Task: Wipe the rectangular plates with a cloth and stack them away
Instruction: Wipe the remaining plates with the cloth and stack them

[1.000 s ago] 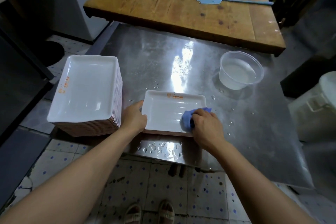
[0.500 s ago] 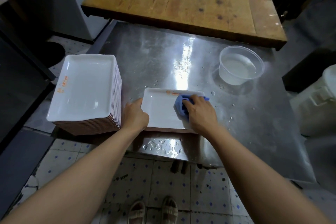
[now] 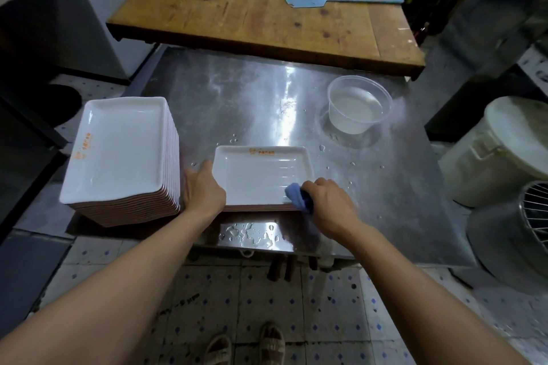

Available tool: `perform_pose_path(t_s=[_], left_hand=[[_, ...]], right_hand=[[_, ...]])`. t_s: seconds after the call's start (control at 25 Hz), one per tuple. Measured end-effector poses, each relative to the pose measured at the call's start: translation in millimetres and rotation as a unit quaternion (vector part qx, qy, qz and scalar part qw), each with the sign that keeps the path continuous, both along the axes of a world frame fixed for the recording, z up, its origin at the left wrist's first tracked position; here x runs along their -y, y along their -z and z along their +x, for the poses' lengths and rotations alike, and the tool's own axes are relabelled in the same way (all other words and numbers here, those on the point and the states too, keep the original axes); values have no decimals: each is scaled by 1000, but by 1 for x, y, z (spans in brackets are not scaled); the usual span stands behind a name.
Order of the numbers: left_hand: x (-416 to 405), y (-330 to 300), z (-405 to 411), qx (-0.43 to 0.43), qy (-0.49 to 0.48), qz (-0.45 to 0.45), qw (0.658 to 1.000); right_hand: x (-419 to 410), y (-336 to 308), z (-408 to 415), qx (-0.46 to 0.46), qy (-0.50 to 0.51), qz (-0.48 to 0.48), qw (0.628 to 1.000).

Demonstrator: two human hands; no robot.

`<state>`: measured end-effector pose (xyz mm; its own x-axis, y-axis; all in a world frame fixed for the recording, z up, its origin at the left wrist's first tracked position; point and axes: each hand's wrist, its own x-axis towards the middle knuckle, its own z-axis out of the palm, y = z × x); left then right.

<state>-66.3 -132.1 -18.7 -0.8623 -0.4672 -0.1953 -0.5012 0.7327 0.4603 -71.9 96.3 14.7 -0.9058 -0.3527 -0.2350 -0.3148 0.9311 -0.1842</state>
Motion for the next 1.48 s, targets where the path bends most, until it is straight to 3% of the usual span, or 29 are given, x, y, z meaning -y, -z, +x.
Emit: perform_pose_path(t_s=[0.08,0.2,0.36,0.56,0.84,1.0,1.2,1.48], left_hand=[[-6,-4,9,-37,43,-73,996],[-19,-3,16,-110,213,-107,965],[-40,2,13,-56,321,-137,935],[-44,3,9,-63,323,-161,930],[-37,-14,18,-147,329,-118,925],[-36,-14,15,-143,330,-128,924],[-34,-12,12,-140,324,-154,923],[-33,-32,4,-209,305,-166,914]], right_hand=[[-10,-6,-1,2,76,-74,994],[-17,-15,-1,-7,168,-186,968],[-22,-21,-3,-4,186,-246,951],[-25,-17,0,5,185,-321,929],[-34,-20,-1,-67,238,-324,913],[-32,-24,2,-79,244,-333,907],[-28,-26,8,-79,244,-340,904],[-23,-26,10,-42,236,-361,901]])
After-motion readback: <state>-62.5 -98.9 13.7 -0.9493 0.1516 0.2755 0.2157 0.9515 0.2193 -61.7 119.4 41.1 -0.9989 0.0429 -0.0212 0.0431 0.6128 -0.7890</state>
